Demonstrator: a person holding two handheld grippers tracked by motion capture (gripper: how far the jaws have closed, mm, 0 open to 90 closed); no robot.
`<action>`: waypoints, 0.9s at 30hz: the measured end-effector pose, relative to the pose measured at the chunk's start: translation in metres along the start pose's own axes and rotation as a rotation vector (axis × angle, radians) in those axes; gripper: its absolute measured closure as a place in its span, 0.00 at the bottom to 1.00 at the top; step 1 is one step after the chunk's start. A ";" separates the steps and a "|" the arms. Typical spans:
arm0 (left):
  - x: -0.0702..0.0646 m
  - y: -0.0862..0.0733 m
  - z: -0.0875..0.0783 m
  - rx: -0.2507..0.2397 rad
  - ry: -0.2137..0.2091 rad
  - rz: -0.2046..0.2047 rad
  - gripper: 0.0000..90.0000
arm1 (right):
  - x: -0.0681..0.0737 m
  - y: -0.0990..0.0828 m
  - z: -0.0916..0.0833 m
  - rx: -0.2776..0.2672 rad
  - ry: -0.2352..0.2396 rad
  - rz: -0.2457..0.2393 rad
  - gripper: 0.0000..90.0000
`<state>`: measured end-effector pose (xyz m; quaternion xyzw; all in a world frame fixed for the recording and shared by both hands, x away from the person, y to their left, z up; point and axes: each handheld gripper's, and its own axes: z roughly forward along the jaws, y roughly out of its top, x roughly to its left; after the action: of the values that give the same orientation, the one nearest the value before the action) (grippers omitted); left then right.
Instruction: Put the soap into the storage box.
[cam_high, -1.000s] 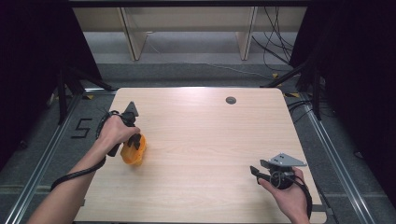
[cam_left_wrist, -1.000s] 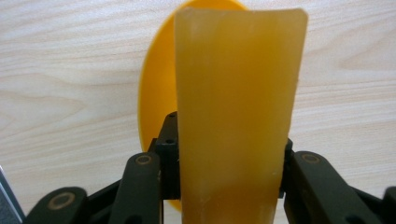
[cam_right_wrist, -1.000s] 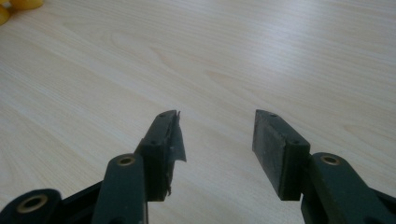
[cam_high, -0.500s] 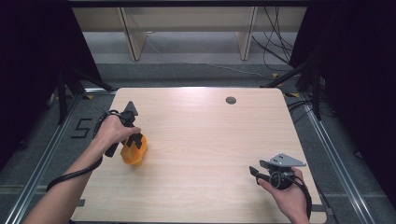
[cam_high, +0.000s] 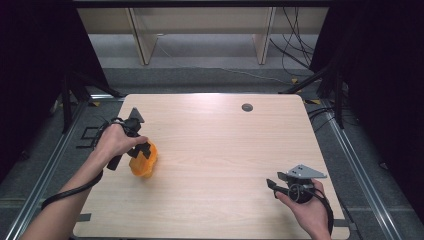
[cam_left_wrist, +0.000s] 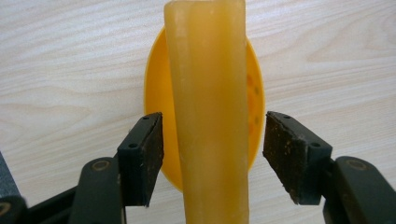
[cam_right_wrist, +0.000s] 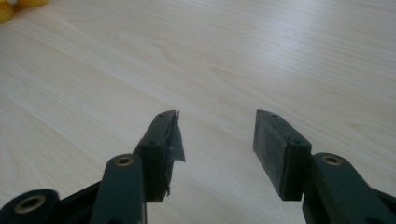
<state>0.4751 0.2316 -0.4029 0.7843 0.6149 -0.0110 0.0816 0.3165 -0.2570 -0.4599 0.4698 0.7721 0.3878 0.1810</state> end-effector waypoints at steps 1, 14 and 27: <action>0.000 0.000 0.000 0.000 0.000 0.000 0.41 | 0.000 0.000 0.000 -0.002 -0.001 -0.002 0.56; 0.004 -0.018 -0.023 -0.114 -0.080 -0.059 0.37 | -0.004 0.001 -0.001 -0.029 -0.016 -0.034 0.56; 0.009 -0.062 -0.039 -0.223 -0.096 0.092 0.36 | -0.004 0.001 -0.002 -0.022 -0.013 -0.038 0.56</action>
<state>0.4138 0.2603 -0.3726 0.7963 0.5712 0.0236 0.1979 0.3178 -0.2608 -0.4584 0.4555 0.7754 0.3898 0.1986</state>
